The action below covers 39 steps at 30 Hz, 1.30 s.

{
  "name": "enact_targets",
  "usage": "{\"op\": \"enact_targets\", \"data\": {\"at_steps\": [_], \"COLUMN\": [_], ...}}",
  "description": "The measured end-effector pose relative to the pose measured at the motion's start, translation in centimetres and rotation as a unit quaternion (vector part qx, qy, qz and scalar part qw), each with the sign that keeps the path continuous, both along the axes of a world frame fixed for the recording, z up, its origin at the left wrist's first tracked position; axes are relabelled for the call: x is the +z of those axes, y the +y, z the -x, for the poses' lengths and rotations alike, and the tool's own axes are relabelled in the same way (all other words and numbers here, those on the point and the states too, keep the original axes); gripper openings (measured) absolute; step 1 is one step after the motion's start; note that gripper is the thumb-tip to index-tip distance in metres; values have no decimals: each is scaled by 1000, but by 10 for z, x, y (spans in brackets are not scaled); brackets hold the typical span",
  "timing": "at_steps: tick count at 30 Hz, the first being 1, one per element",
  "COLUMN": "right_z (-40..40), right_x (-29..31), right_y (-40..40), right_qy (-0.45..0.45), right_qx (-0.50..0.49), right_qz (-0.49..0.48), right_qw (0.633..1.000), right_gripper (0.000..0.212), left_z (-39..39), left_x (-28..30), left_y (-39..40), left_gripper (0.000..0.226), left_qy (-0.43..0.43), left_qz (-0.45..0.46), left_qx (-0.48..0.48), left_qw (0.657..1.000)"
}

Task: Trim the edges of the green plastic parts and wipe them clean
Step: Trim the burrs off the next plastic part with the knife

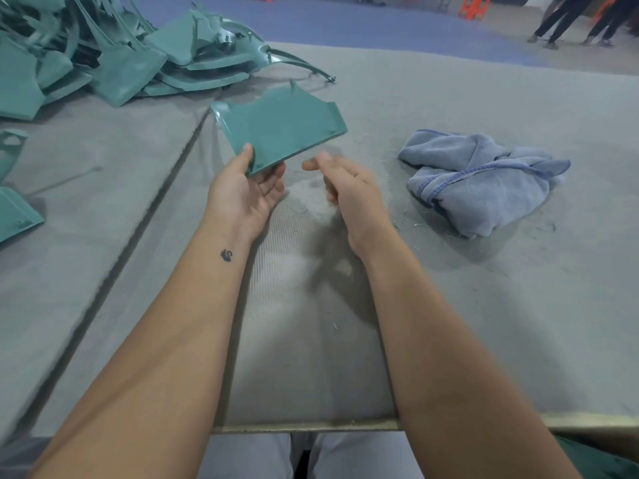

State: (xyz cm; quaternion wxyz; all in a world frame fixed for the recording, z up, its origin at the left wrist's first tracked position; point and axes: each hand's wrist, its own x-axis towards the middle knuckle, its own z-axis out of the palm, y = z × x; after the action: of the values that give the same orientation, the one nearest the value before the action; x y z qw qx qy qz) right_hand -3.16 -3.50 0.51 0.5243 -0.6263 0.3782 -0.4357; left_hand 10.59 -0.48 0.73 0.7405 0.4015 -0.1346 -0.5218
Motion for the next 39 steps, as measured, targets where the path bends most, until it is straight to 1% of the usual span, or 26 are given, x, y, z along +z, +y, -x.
{"op": "enact_targets", "data": {"at_steps": [1,4,6,8,11,15,19,22,28,33,34,37,39], "right_z": [-1,-3,-5,-7,-7,-8,-9,-8,-8,-8,-8,-3,-1], "right_x": [0,-1,-2,-3,-5,-6,-8,-8,-8,-9,-9,-7,-6], "right_y": [1,3,6,6,4,4,3,3,5,5,5,-2,-4], "right_qy": [17,16,13,35,48,56,44,41,34,31,18,-79,-99], "right_qx": [8,79,124,131,122,102,78,68,42,35,21,-41,-38], "right_qz": [11,21,21,36,56,87,113,125,136,152,151,108,99], "right_qw": [1000,997,992,990,990,989,990,989,989,987,988,990,989], "right_gripper": [19,23,24,25,25,22,16,21,21,24,26,26,23], "left_z": [0,1,3,5,6,6,6,5,7,7,7,3,0], "left_x": [1,4,7,9,10,11,9,8,9,6,5,3,1], "left_y": [0,2,4,6,7,7,5,5,5,4,5,6,8], "left_gripper": [21,18,16,15,14,15,14,15,20,19,18,15,14], "left_qy": [13,61,56,45,32,53,24,7,5,12,14,34,44], "left_qz": [5,34,37,27,16,26,13,6,-4,-7,-3,24,33], "left_qx": [-1,-11,-26,-30,-34,-55,-61,-67,-59,-52,-52,-57,-55], "left_qw": [1000,998,997,998,999,997,998,998,998,999,999,998,997]}}
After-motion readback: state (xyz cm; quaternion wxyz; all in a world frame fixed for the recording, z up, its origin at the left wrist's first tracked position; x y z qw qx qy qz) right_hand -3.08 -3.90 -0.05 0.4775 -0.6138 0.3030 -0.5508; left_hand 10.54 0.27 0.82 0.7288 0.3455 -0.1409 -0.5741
